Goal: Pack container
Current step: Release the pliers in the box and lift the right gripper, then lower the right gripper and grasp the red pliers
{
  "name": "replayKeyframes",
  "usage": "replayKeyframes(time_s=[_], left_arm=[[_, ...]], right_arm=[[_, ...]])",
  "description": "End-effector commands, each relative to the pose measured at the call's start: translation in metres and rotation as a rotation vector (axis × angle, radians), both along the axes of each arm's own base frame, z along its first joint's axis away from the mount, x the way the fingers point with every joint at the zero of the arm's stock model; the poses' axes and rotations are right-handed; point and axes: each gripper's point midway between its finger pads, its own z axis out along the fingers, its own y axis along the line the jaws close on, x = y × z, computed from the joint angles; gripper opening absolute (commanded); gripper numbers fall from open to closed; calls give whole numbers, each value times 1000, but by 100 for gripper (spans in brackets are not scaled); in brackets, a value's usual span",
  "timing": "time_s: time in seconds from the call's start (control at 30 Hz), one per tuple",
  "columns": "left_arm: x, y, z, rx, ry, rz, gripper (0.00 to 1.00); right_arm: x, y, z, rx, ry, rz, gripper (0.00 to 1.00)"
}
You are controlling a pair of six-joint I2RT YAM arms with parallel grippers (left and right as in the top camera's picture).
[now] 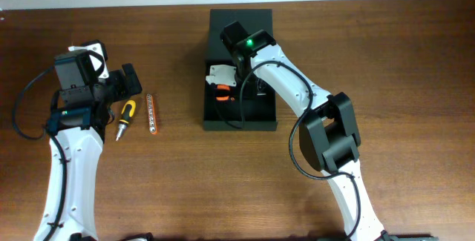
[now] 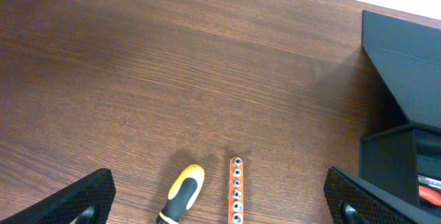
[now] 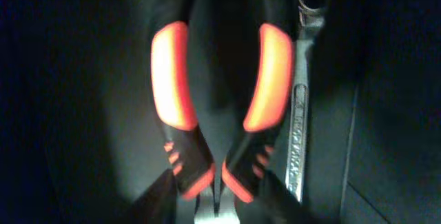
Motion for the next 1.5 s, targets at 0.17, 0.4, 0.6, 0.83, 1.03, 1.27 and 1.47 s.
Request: replayKeyframes(time_s=[0.17,0.4,0.6,0.83,1.03,1.27,1.47], left_arm=[[3,4,8,0,-20,16,99],[3,4,8,0,-20,16,99],[3,4,8,0,-20,16,99],[3,4,8,0,-20,16,99],[3,4,8,0,-20,15,99],[3,4,8,0,-20,15,99],[3,4,8,-1,-20,15,99]], right_arm=[[15,4,98,79,-169,-68,63],[28,-22,173,124,-310,-246,58],[51,-96,211,110,-396,-499,56],[75,-196,191,252,-212,-1010,44],[51,-246,111,235,126,-1263,60],[3,-231,35,95,342,-1297,56],[-26,-219,-2,-25,379,-1259,51]])
